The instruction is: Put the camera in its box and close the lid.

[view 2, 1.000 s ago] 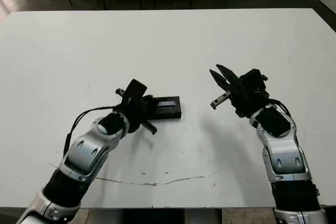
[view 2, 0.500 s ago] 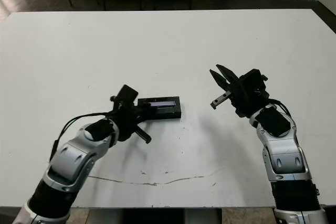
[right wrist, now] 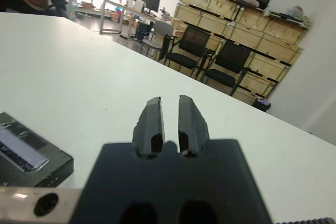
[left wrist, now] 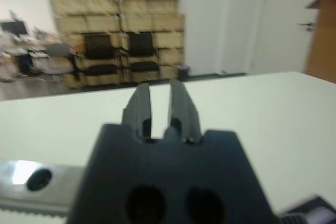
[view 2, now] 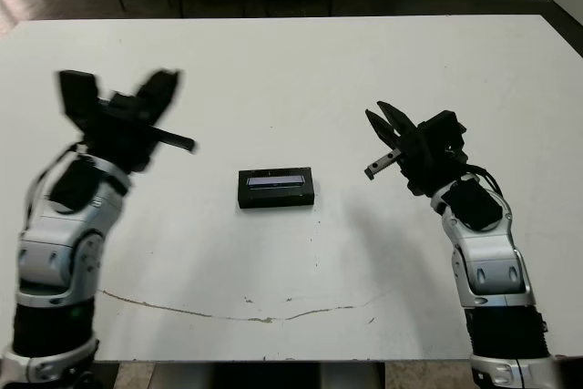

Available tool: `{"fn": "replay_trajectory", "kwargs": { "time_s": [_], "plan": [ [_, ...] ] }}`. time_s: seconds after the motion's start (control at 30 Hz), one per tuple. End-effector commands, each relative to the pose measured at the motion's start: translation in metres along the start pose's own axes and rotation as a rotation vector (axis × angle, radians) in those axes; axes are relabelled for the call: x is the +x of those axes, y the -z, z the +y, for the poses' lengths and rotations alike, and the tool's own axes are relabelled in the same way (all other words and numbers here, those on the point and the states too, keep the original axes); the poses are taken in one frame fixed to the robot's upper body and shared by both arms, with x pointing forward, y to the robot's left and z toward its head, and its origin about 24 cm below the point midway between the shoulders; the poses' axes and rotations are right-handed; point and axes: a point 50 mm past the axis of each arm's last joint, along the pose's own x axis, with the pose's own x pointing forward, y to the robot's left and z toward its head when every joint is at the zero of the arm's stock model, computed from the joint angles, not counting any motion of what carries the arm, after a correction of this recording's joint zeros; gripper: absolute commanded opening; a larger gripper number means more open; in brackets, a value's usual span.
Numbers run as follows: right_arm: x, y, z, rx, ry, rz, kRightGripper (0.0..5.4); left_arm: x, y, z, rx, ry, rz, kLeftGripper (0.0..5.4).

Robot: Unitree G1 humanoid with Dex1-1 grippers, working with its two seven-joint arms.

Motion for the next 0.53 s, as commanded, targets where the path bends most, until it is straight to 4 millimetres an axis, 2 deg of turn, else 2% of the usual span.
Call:
{"fn": "replay_trajectory", "kwargs": {
  "time_s": [0.03, 0.23, 0.53],
  "plan": [
    [0.003, 0.004, 0.001, 0.038, 0.052, 0.001, 0.00, -0.011, 0.019, 0.019, 0.041, -0.067, 0.032, 0.02],
    [0.009, 0.010, 0.014, 0.084, 0.123, -0.012, 0.00, -0.019, 0.037, 0.021, -0.001, -0.202, 0.002, 0.02],
    [0.013, 0.007, 0.033, 0.091, 0.174, -0.037, 0.00, -0.016, 0.040, 0.011, -0.022, -0.216, -0.003, 0.02]
  ]
}}
